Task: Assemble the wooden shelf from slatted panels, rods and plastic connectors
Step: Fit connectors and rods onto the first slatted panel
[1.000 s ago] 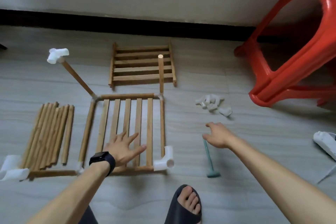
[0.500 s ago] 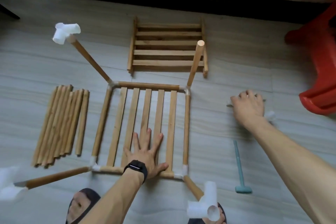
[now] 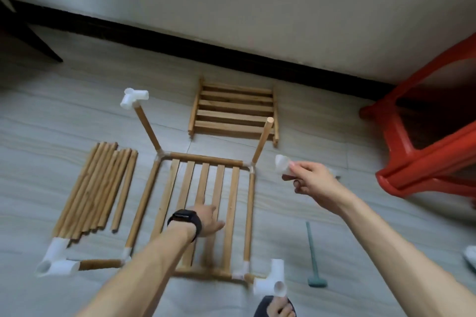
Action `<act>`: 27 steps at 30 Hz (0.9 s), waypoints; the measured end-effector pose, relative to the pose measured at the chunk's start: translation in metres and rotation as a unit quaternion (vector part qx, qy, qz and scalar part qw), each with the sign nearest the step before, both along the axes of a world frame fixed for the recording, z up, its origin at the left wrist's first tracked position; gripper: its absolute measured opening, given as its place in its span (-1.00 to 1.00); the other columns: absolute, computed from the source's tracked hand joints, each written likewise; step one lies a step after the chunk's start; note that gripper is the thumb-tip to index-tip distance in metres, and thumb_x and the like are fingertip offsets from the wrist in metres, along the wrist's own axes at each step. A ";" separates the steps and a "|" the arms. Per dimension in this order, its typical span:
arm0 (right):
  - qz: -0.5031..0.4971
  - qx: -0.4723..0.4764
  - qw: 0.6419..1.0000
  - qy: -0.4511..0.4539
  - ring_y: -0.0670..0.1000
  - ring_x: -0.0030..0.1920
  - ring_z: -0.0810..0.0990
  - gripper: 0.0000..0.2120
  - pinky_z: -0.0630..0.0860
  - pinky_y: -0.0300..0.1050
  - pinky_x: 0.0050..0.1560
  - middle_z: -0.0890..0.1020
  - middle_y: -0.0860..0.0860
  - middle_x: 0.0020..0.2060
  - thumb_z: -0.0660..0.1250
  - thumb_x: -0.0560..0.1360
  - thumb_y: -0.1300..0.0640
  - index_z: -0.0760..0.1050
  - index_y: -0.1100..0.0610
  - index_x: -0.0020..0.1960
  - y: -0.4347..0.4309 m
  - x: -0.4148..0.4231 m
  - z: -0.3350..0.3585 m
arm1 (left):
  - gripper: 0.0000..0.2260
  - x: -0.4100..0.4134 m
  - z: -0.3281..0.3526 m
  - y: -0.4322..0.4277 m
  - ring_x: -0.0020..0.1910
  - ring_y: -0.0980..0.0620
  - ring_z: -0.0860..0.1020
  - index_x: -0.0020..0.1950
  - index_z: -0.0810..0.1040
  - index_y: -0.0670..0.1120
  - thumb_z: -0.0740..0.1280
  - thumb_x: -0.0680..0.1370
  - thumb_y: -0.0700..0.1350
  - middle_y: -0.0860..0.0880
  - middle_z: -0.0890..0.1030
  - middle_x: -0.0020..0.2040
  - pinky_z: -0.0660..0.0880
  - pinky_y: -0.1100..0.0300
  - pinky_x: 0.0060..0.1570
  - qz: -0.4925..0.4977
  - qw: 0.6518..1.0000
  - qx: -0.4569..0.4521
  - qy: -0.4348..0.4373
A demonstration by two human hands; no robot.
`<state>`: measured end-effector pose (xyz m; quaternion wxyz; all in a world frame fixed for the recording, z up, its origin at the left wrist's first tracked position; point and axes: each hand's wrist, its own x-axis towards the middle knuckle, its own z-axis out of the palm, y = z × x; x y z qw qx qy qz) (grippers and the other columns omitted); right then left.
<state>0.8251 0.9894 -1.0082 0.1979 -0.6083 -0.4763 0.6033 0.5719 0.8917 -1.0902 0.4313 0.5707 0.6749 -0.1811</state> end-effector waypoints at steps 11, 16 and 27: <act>0.078 0.019 0.991 0.112 -0.06 -0.42 0.19 -0.58 0.20 -0.17 -0.33 0.27 -0.06 -0.44 0.18 0.65 -0.18 0.50 0.12 -0.19 -0.026 -0.076 0.213 | -0.73 -0.025 0.295 0.014 0.08 0.06 0.67 0.31 0.56 0.15 0.33 0.61 0.09 0.08 0.71 0.09 0.50 0.00 0.21 0.186 0.857 0.240 -0.416; 0.011 0.049 0.994 0.098 -0.07 -0.47 0.19 -0.52 0.19 -0.16 -0.35 0.24 -0.07 -0.48 0.21 0.60 -0.25 0.45 0.09 -0.29 -0.047 -0.098 0.223 | -0.81 -0.021 0.293 -0.018 0.00 0.07 0.69 0.14 0.66 0.02 0.30 0.65 0.03 0.05 0.73 0.01 0.52 -0.08 0.26 0.242 0.819 0.296 -0.428; -0.024 0.133 0.991 -0.012 -0.03 -0.46 0.31 -0.42 0.29 -0.11 -0.30 0.39 -0.09 -0.54 0.32 0.48 -0.34 0.41 0.03 -0.53 -0.069 -0.103 0.203 | -0.58 -0.023 0.292 -0.026 0.04 0.02 0.67 0.38 0.43 0.11 0.44 0.55 0.02 0.05 0.62 0.13 0.59 -0.01 0.15 0.219 0.828 0.309 -0.413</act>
